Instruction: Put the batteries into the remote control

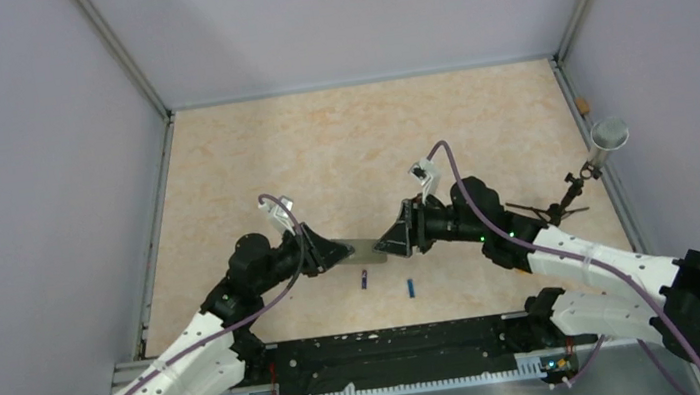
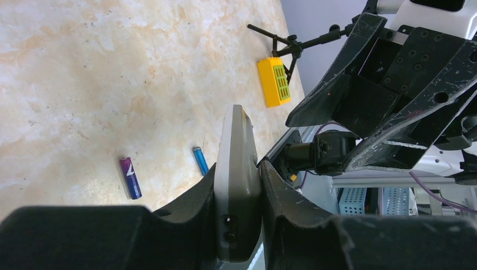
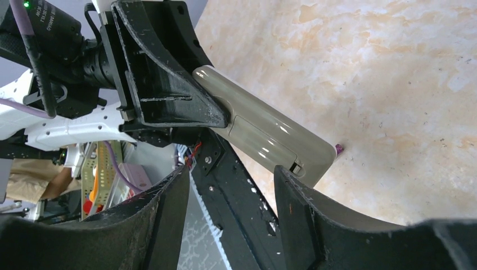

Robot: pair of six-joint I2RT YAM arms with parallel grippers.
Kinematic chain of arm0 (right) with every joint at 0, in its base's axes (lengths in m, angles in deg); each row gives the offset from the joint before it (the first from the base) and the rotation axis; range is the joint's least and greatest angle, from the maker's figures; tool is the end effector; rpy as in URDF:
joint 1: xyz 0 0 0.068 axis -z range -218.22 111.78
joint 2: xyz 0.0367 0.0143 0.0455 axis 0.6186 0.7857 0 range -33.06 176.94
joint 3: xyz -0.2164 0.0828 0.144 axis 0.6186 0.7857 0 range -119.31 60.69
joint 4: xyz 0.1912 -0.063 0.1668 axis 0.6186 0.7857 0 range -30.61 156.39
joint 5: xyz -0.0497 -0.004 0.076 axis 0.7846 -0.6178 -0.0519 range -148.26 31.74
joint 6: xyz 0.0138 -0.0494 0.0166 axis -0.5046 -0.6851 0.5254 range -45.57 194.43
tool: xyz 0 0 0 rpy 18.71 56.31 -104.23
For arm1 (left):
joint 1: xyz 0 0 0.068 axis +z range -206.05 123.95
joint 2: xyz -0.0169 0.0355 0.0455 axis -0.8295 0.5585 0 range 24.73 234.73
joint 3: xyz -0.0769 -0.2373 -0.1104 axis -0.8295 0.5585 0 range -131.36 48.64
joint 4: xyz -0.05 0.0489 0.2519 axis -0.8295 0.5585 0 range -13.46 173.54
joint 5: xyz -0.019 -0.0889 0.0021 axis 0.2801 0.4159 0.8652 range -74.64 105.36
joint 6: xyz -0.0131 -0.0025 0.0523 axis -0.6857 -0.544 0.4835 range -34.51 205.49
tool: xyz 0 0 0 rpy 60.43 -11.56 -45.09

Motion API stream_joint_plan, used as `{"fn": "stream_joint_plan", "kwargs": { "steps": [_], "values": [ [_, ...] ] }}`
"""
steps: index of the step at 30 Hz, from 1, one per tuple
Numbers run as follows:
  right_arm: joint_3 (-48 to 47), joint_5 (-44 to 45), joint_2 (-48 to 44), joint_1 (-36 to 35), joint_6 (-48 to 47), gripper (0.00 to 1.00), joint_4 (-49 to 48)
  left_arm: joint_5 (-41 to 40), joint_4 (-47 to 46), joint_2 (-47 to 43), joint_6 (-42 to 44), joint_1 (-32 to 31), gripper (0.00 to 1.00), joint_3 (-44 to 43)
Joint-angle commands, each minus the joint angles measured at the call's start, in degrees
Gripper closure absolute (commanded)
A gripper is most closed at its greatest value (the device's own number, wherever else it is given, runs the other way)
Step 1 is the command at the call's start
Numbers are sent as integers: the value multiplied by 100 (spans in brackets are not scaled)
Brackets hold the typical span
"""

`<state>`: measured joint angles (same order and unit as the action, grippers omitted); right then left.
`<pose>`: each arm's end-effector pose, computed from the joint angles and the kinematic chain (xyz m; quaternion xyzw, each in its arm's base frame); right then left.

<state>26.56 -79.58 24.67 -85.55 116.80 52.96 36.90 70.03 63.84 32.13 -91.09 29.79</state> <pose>0.1463 0.1779 0.2620 -0.1440 0.7854 0.5169 0.3086 0.1316 -0.1082 0.2259 -0.0092 0.7813 -0.5282 0.3323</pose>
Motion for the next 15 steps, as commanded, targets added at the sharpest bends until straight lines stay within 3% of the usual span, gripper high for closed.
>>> {"fn": "stream_joint_plan", "kwargs": {
  "steps": [1, 15],
  "values": [
    [0, -26, 73, -23, 110, 45, -431, 18, -490, -167, -179, -15, 100, 64],
    [143, 48, 214, -102, 250, 47, -605, 11, -559, -349, -350, -11, 100, 74]
  ]
}}
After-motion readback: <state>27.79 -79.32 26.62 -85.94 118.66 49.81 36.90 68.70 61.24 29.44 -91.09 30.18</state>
